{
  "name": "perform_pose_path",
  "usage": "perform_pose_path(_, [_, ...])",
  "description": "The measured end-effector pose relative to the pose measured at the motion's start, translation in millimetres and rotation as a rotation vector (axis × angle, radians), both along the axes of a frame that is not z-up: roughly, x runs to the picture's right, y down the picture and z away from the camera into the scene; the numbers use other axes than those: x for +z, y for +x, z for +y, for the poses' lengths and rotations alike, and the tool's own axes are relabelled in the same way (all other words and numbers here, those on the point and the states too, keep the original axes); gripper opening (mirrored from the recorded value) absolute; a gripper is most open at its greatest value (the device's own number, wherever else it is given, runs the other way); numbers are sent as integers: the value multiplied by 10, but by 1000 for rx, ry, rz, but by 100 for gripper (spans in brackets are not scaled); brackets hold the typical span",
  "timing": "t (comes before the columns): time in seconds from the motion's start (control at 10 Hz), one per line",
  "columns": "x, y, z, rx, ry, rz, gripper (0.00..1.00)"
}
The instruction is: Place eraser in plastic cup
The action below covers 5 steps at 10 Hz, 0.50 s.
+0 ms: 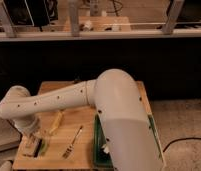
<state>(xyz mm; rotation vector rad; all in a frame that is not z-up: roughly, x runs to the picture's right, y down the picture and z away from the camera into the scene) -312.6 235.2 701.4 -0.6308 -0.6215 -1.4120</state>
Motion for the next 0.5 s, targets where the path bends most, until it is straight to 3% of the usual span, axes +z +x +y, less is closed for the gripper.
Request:
perform_pose_path(0.2, [-2,-8,3,1,-1,1,80])
perform_pose_path(0.5, [-3,-10,11,2,-4,3,80])
